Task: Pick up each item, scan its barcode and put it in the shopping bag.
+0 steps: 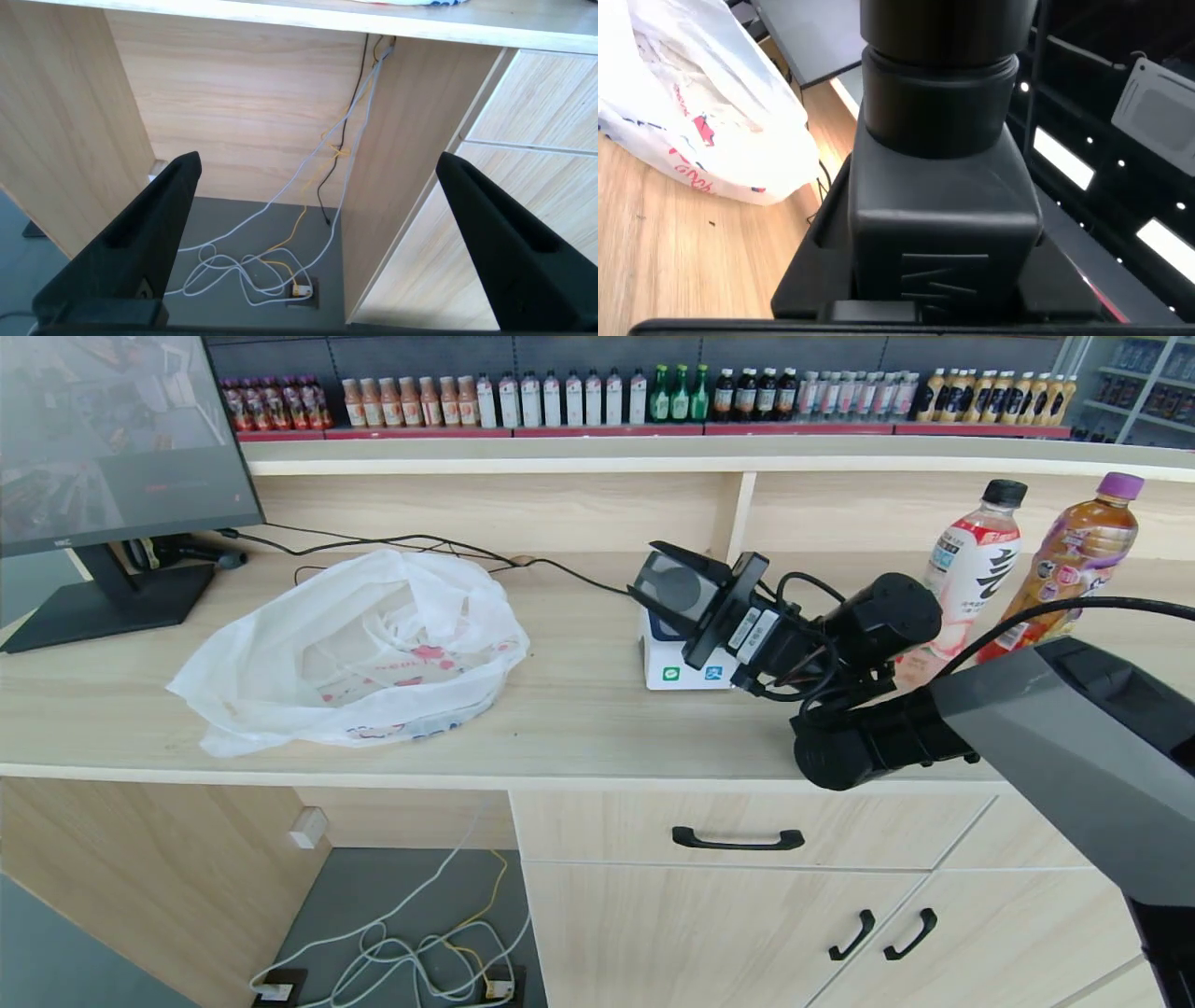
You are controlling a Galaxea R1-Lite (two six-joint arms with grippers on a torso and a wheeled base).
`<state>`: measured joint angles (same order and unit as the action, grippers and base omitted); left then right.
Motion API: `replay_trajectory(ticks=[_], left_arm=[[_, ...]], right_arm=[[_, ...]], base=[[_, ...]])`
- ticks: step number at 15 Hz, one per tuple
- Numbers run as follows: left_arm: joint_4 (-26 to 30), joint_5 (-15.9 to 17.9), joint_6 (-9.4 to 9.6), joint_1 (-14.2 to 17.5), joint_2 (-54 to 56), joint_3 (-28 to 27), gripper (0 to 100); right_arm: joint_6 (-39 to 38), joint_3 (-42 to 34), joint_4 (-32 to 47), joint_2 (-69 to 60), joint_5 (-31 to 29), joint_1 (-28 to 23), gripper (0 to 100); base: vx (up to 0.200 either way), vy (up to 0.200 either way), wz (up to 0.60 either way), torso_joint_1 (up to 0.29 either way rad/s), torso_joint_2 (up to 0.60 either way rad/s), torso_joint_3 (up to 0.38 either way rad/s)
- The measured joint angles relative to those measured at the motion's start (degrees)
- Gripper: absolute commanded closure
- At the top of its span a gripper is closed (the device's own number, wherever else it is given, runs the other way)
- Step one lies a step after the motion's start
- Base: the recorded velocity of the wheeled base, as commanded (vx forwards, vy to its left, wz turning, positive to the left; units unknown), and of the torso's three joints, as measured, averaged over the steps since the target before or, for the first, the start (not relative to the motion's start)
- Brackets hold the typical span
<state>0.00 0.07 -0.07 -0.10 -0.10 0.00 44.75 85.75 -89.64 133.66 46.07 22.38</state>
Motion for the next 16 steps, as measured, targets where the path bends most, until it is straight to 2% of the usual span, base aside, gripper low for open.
replay_trajectory(ticks=[3, 16], left_arm=[[0.0, 0.0, 0.05, 0.0, 0.0, 0.0, 0], [0.0, 0.0, 0.07, 0.0, 0.0, 0.0, 0]], right_arm=[[0.1, -1.1, 0.0, 0.2, 0.3, -1.6, 100], [0.8, -1.5, 0.0, 1.4, 0.3, -2.3, 100]], base=[[0.000, 0.000, 0.00, 0.000, 0.00, 0.000], [0.000, 0.000, 0.00, 0.000, 0.00, 0.000]])
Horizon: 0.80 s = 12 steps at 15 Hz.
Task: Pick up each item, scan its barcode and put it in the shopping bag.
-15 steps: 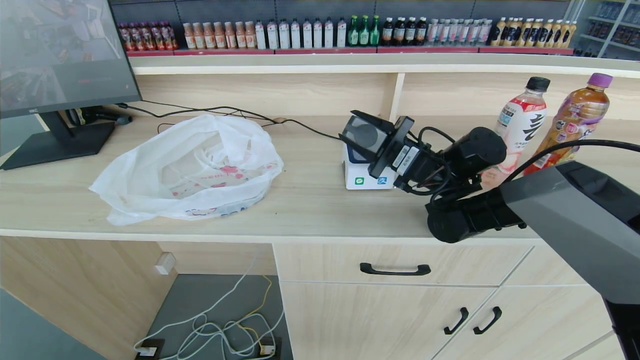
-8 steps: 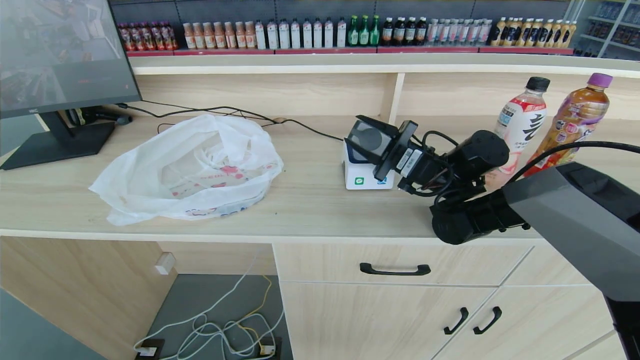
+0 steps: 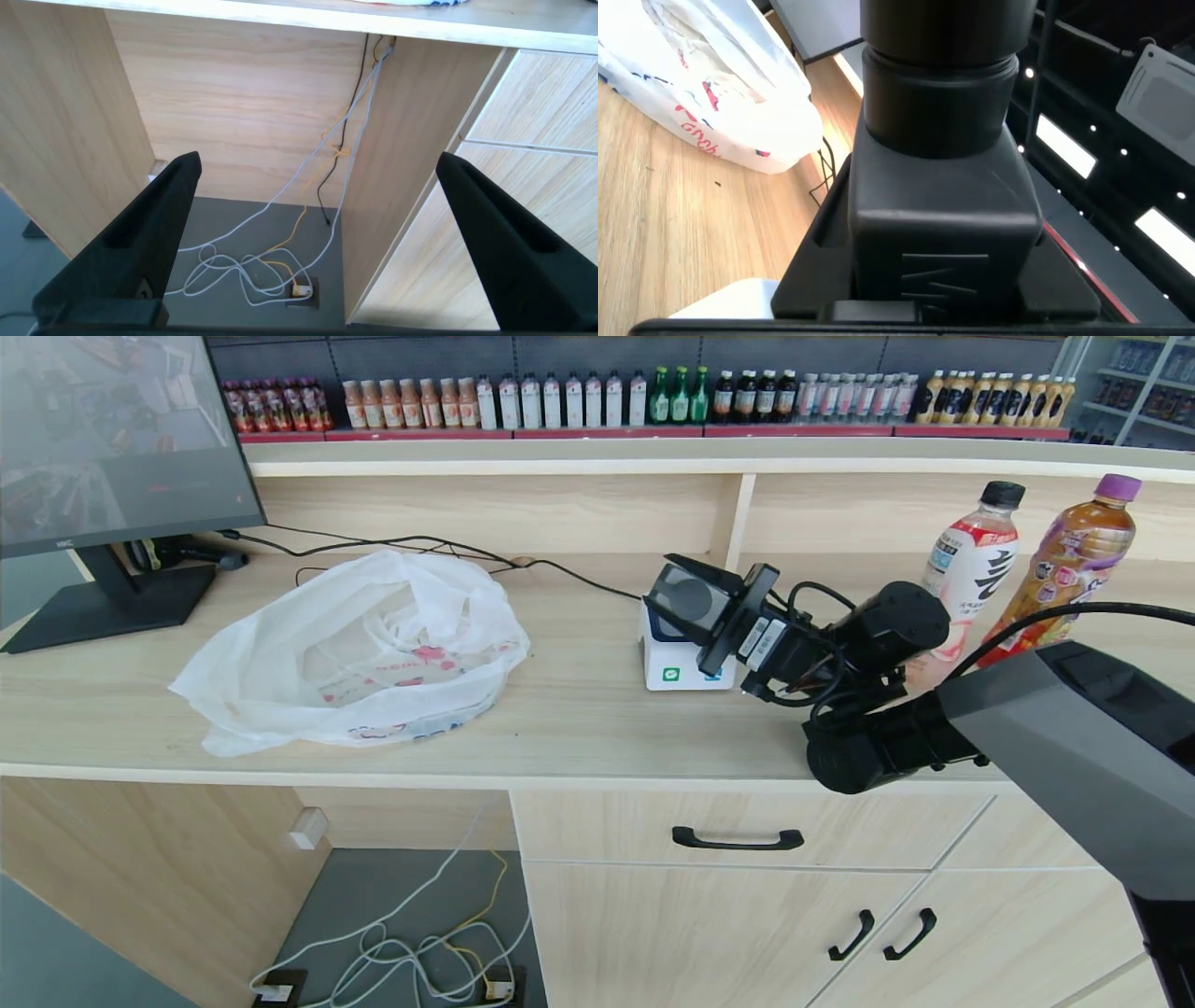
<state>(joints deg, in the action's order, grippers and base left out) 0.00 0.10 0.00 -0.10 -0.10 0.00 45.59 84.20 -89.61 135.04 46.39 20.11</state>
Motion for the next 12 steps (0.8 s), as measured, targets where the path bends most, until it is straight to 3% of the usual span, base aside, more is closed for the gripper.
replay_trajectory(ticks=[12], left_arm=[[0.0, 0.0, 0.00, 0.0, 0.0, 0.0, 0]], right_arm=[[0.0, -1.0, -0.2, -0.8, -0.2, 1.0, 100]], base=[[0.000, 0.000, 0.00, 0.000, 0.00, 0.000]])
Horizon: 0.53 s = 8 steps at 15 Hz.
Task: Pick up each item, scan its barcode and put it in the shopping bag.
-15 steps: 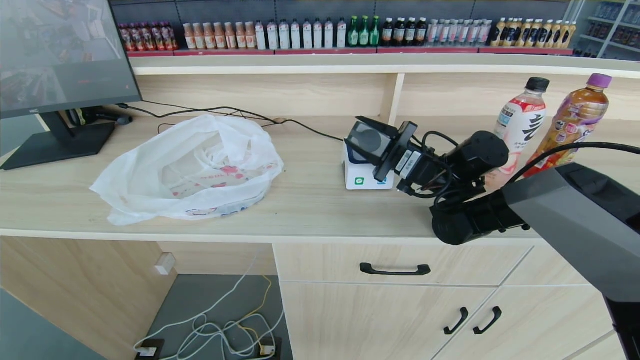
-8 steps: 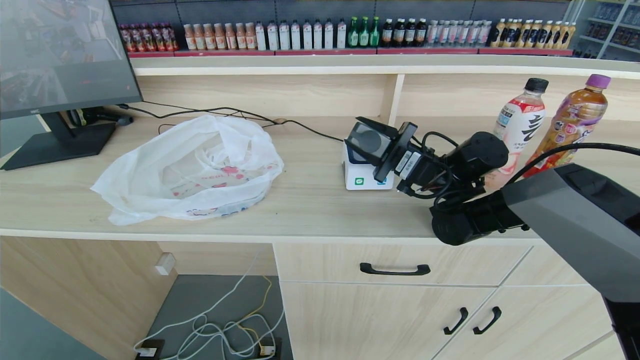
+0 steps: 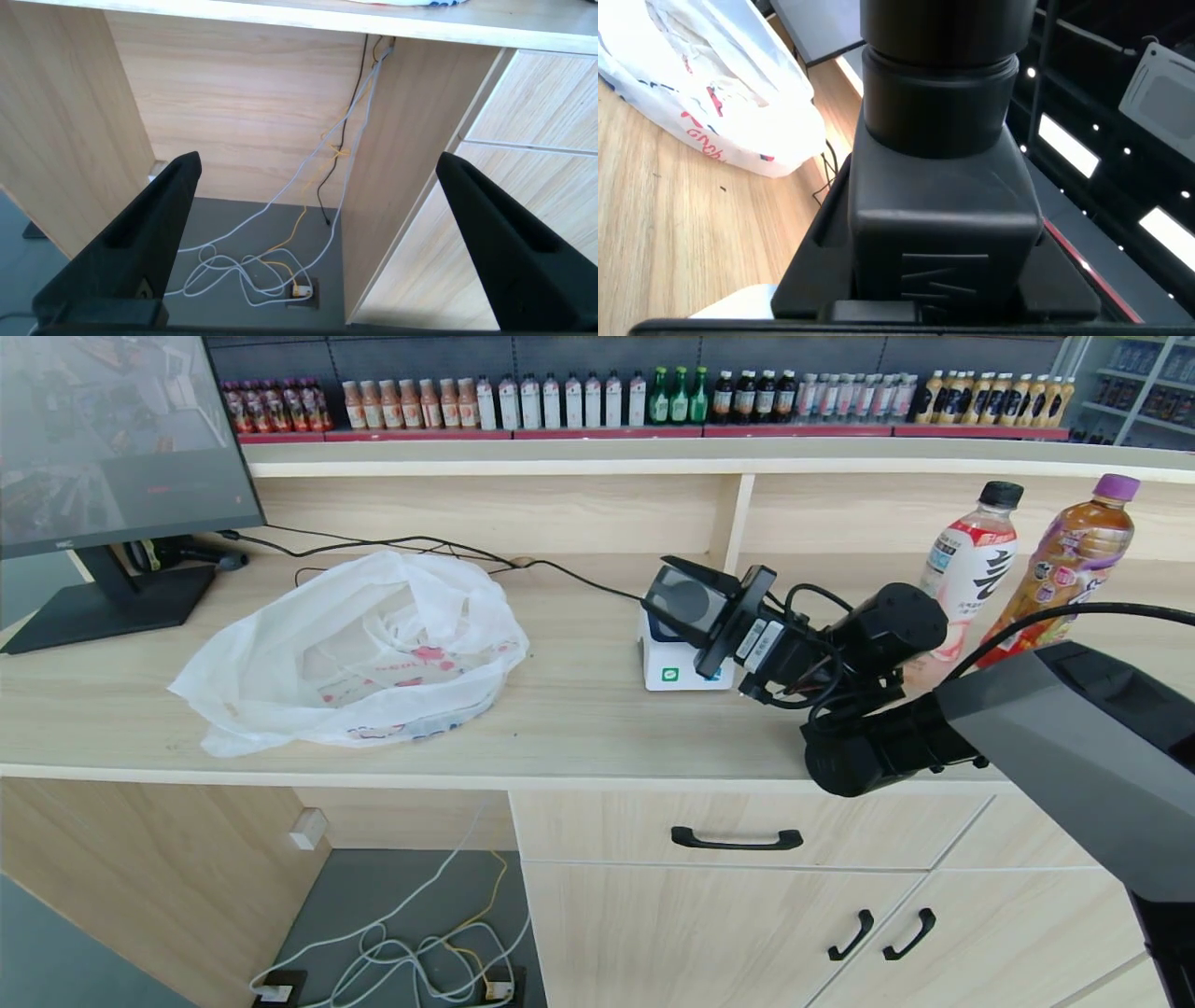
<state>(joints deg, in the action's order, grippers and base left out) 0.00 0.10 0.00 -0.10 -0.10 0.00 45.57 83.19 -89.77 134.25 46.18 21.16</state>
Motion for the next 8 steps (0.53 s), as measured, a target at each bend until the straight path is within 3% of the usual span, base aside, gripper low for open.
replay_trajectory(ticks=[8], left_arm=[[0.0, 0.0, 0.00, 0.0, 0.0, 0.0, 0]], right_arm=[[0.7, -10.9, -0.2, -8.9, -0.4, 1.5, 100]], base=[[0.000, 0.000, 0.00, 0.000, 0.00, 0.000]])
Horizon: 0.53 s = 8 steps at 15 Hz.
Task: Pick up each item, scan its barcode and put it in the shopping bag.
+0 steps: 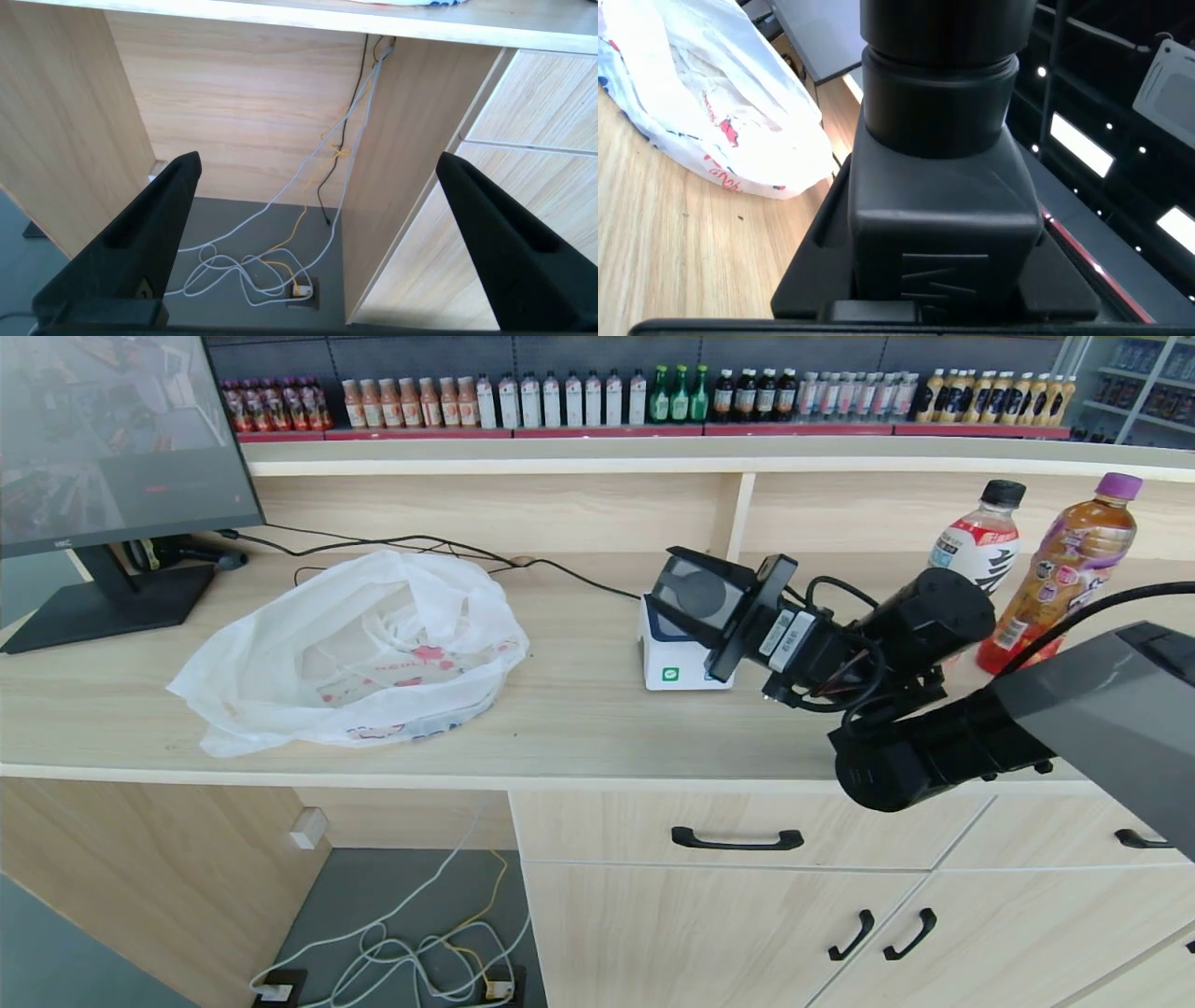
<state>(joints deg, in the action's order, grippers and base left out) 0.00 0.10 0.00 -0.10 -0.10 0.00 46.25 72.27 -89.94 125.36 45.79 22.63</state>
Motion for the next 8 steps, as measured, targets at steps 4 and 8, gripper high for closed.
replay_trajectory(ticks=[4, 8], left_arm=[[0.0, 0.0, 0.00, 0.0, 0.0, 0.0, 0], [0.0, 0.0, 0.00, 0.0, 0.0, 0.0, 0]], right_arm=[[0.7, -7.0, 0.0, -7.7, -0.1, 1.0, 100], [-2.6, -11.4, 0.0, -15.9, -3.9, 3.9, 100]], base=[[0.000, 0.000, 0.00, 0.000, 0.00, 0.000], [0.000, 0.000, 0.00, 0.000, 0.00, 0.000]])
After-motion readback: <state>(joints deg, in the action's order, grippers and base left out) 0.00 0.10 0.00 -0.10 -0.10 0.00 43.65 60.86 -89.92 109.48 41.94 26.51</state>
